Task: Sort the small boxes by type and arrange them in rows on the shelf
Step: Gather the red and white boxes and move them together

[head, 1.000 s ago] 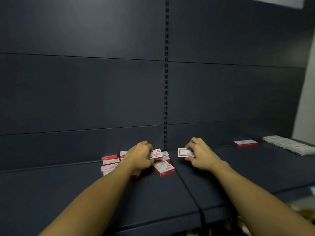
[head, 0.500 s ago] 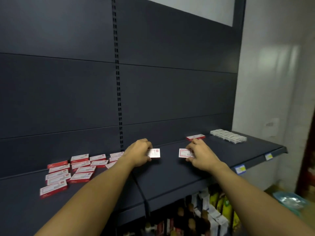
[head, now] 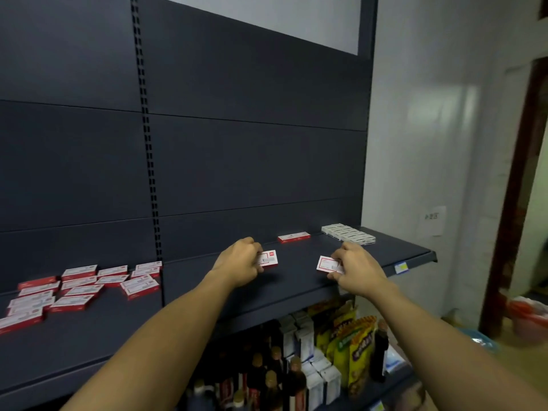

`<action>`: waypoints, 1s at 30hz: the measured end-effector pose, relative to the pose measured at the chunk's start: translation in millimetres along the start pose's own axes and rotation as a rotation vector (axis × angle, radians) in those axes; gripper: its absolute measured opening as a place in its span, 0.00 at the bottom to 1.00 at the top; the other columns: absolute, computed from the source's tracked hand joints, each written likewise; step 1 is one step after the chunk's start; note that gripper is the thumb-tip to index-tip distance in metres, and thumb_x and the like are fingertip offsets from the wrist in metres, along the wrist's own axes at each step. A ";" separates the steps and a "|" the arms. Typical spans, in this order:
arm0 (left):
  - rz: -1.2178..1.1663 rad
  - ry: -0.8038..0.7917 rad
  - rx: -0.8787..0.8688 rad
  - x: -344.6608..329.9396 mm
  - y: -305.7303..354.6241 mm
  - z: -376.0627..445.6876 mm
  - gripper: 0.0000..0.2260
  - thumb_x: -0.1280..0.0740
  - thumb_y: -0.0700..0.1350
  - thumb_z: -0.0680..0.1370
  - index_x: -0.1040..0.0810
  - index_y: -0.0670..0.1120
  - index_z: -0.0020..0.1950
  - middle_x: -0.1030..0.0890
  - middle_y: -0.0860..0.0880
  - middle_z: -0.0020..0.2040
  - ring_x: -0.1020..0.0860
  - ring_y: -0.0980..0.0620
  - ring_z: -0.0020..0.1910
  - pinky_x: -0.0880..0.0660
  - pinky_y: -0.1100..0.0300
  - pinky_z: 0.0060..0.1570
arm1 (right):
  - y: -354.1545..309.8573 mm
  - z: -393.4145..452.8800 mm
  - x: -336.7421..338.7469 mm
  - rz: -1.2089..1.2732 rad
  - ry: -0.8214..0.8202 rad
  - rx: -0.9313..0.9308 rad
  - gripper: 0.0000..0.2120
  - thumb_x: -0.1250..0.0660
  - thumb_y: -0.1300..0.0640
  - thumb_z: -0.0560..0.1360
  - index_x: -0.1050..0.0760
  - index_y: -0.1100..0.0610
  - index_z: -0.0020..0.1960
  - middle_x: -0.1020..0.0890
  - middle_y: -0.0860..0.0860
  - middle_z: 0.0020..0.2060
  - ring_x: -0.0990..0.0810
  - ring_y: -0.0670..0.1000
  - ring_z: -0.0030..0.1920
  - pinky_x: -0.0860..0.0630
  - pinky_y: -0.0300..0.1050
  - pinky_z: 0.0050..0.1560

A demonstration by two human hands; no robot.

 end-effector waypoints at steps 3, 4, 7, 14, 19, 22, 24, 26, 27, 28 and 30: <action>0.010 0.018 0.003 -7.2 26.0 1.1 0.17 0.28 0.48 0.77 0.24 0.47 0.65 0.27 0.50 0.58 0.25 0.47 0.56 0.24 0.51 0.54 | 26.4 -9.8 8.2 -0.005 0.004 -0.007 0.23 0.26 0.45 0.71 0.22 0.53 0.62 0.26 0.49 0.55 0.26 0.52 0.58 0.25 0.48 0.57; 0.020 0.020 0.000 -9.8 34.1 1.3 0.17 0.29 0.48 0.77 0.24 0.47 0.65 0.27 0.50 0.58 0.25 0.47 0.56 0.24 0.51 0.53 | 34.6 -12.5 10.5 -0.012 0.002 -0.009 0.22 0.26 0.44 0.71 0.22 0.53 0.61 0.26 0.49 0.54 0.26 0.53 0.58 0.25 0.48 0.57; 0.058 0.010 -0.028 -17.8 57.3 3.3 0.18 0.30 0.49 0.77 0.24 0.48 0.66 0.27 0.50 0.58 0.25 0.47 0.57 0.24 0.52 0.53 | 56.9 -17.5 17.2 -0.035 -0.010 -0.023 0.22 0.26 0.44 0.70 0.21 0.53 0.60 0.26 0.50 0.55 0.26 0.53 0.59 0.25 0.49 0.58; 0.081 0.024 -0.059 -31.5 94.0 23.6 0.17 0.30 0.49 0.77 0.24 0.47 0.65 0.26 0.50 0.58 0.24 0.47 0.57 0.23 0.51 0.53 | 87.3 -12.3 24.6 -0.068 0.010 -0.034 0.21 0.27 0.46 0.71 0.21 0.53 0.61 0.25 0.51 0.56 0.26 0.54 0.58 0.24 0.50 0.57; 0.128 -0.012 -0.097 -48.1 97.3 44.1 0.18 0.31 0.48 0.77 0.24 0.47 0.66 0.27 0.49 0.59 0.26 0.48 0.59 0.24 0.51 0.55 | 99.5 2.2 11.4 -0.070 0.008 -0.023 0.20 0.28 0.47 0.71 0.22 0.53 0.61 0.26 0.50 0.56 0.27 0.53 0.58 0.24 0.49 0.57; 0.130 -0.003 -0.102 -56.7 92.8 68.3 0.18 0.31 0.49 0.77 0.24 0.47 0.65 0.27 0.50 0.60 0.26 0.48 0.59 0.24 0.52 0.55 | 106.2 19.3 2.4 -0.079 0.011 0.000 0.20 0.28 0.48 0.72 0.22 0.53 0.61 0.26 0.50 0.58 0.28 0.53 0.60 0.26 0.47 0.57; 0.116 0.025 -0.101 -61.9 91.9 86.8 0.17 0.31 0.49 0.77 0.24 0.47 0.64 0.27 0.50 0.59 0.26 0.48 0.58 0.24 0.53 0.54 | 115.0 35.0 -1.8 -0.092 0.015 0.011 0.21 0.28 0.47 0.72 0.23 0.53 0.63 0.26 0.50 0.59 0.28 0.52 0.60 0.26 0.46 0.57; 0.100 0.041 -0.095 -67.9 90.7 105.0 0.17 0.31 0.49 0.77 0.24 0.46 0.64 0.27 0.50 0.57 0.26 0.49 0.56 0.25 0.54 0.51 | 125.4 54.6 -4.5 -0.099 0.021 0.022 0.23 0.28 0.47 0.72 0.24 0.53 0.65 0.26 0.50 0.60 0.28 0.52 0.60 0.26 0.46 0.58; 0.097 0.042 -0.091 -71.4 88.7 114.3 0.17 0.31 0.49 0.77 0.24 0.46 0.64 0.27 0.50 0.56 0.25 0.49 0.55 0.25 0.55 0.50 | 130.6 65.9 -5.3 -0.097 0.028 0.027 0.23 0.28 0.47 0.73 0.24 0.54 0.65 0.26 0.51 0.59 0.28 0.52 0.59 0.26 0.46 0.58; 0.101 0.040 -0.091 -74.4 85.9 123.4 0.17 0.31 0.49 0.77 0.24 0.46 0.64 0.28 0.50 0.56 0.25 0.49 0.54 0.26 0.56 0.49 | 135.3 77.6 -6.4 -0.091 0.035 0.031 0.24 0.28 0.47 0.73 0.24 0.54 0.65 0.26 0.51 0.58 0.28 0.52 0.59 0.25 0.46 0.58; 0.110 0.038 -0.081 -79.3 78.4 140.0 0.17 0.31 0.49 0.77 0.24 0.46 0.64 0.28 0.51 0.56 0.25 0.49 0.54 0.26 0.56 0.48 | 142.5 100.1 -11.8 -0.078 0.044 0.036 0.23 0.28 0.47 0.73 0.23 0.55 0.65 0.26 0.51 0.57 0.28 0.52 0.58 0.26 0.47 0.58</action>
Point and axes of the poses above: each hand's wrist, its own z-axis towards the middle knuckle, its own x-axis out of the back of the hand, y = z × x, the point moved 1 cm from there along z, towards the middle knuckle
